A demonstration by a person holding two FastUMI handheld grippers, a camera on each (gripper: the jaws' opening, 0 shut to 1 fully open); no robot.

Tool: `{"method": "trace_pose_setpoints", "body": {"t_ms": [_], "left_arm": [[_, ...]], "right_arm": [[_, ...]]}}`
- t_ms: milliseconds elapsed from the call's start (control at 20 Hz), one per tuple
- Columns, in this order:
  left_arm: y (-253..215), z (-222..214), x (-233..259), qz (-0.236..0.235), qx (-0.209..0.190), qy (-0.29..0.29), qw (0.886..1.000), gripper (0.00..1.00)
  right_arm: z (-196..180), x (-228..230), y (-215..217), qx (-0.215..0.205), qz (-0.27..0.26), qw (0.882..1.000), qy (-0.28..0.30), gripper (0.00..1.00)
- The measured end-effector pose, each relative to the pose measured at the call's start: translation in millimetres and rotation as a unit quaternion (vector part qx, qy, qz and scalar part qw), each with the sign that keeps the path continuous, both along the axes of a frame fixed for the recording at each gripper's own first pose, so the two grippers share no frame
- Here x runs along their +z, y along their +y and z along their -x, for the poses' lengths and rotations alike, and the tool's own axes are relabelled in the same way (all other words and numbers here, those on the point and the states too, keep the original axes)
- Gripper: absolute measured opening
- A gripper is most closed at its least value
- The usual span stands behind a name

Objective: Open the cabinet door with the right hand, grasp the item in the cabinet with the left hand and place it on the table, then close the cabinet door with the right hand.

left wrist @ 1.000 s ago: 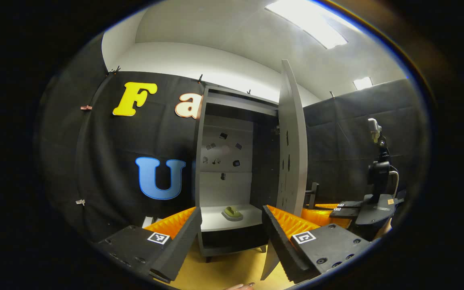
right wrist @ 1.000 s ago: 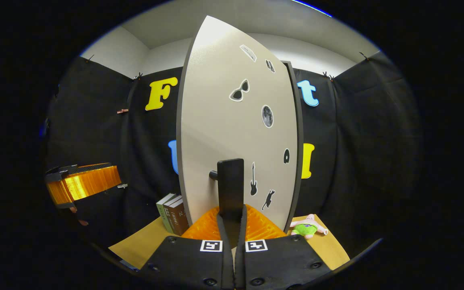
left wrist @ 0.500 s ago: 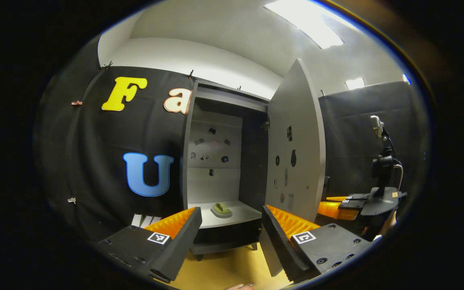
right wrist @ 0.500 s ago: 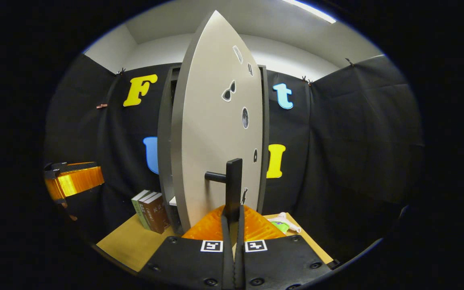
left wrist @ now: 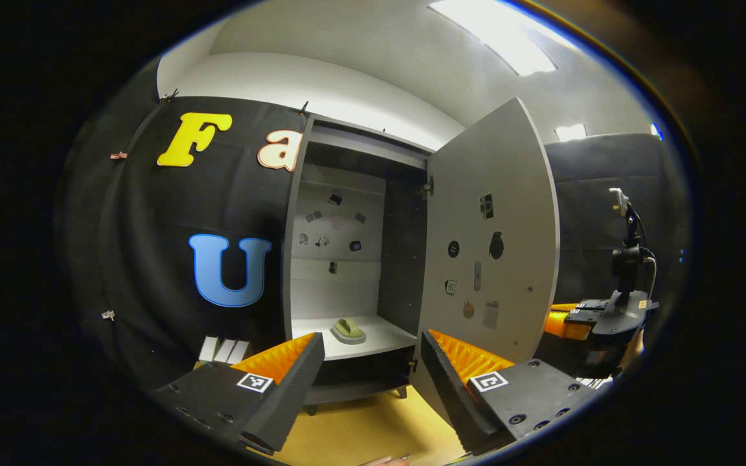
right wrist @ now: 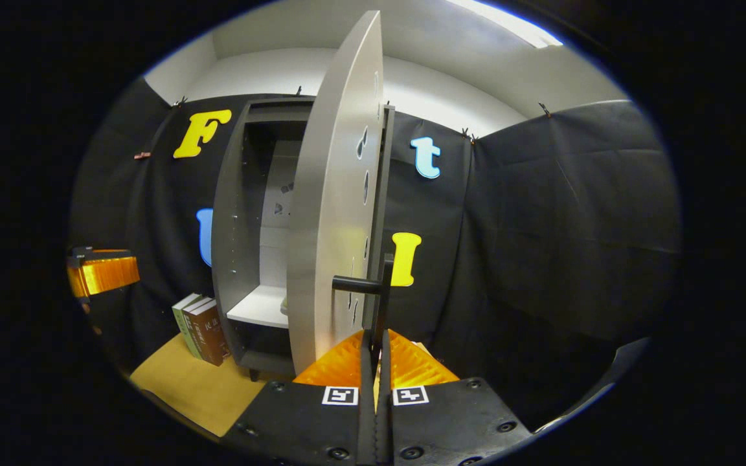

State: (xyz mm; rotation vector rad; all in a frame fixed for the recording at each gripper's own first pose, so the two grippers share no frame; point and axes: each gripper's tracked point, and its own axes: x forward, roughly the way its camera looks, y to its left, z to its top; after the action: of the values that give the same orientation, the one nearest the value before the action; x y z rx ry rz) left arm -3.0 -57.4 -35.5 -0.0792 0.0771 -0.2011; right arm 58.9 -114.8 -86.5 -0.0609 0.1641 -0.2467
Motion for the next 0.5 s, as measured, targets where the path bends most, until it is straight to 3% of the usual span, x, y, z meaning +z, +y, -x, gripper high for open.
{"method": "trace_pose_setpoints", "body": {"t_ms": [500], "left_arm": [[-59, -41, -10, 0.005, 0.001, 0.016, 1.0, 0.95]], "right_arm": [[6, -3, -40, 0.052, -0.024, 0.998, 0.004, 0.05]]}}
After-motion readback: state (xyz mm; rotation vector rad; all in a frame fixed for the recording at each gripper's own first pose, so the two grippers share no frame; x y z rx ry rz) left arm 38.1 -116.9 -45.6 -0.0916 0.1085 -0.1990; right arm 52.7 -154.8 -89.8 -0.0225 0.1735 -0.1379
